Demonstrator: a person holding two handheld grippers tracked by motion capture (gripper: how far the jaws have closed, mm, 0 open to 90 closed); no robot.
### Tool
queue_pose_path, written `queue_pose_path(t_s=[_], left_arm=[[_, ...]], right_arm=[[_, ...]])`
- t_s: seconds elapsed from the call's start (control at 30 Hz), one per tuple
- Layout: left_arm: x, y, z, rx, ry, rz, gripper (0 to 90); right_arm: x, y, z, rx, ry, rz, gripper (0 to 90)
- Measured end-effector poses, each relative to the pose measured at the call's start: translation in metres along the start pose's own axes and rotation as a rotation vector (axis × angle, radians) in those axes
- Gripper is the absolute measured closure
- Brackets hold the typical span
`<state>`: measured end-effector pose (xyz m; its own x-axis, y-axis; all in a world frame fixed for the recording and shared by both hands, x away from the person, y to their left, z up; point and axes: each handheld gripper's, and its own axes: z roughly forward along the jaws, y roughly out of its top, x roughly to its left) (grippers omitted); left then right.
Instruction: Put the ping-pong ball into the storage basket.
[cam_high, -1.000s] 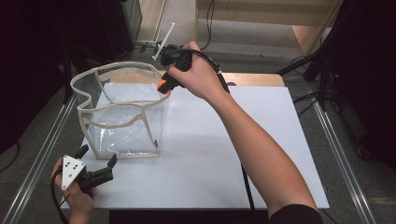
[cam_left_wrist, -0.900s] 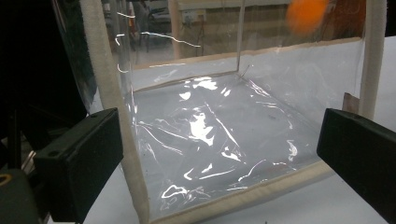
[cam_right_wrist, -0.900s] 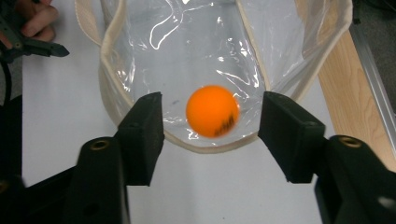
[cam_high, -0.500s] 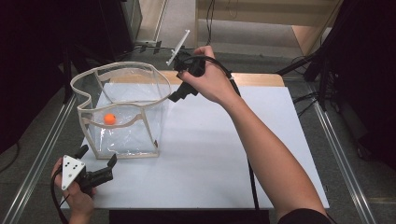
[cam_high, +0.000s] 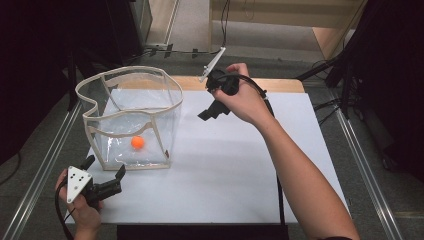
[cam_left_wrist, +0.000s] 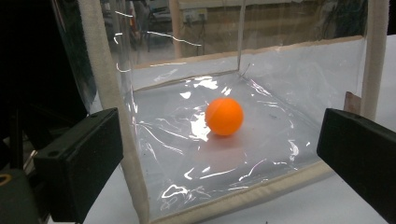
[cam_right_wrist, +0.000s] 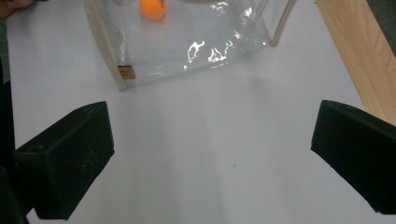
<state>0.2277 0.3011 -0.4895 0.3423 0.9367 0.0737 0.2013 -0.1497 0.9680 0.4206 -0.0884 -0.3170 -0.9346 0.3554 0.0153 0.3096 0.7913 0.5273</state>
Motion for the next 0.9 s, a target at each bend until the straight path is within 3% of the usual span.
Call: queue_pose_path(t_s=[0.5, 0.9], left_arm=[[0.000, 0.000, 0.000, 0.000, -0.002, 0.004, 0.9], [0.000, 0.000, 0.000, 0.000, 0.000, 0.004, 0.9]], right_arm=[[0.010, -0.038, 0.008, -0.020, 0.001, 0.035, 0.0], [0.010, -0.066, 0.011, -0.044, -0.004, 0.074, 0.0]])
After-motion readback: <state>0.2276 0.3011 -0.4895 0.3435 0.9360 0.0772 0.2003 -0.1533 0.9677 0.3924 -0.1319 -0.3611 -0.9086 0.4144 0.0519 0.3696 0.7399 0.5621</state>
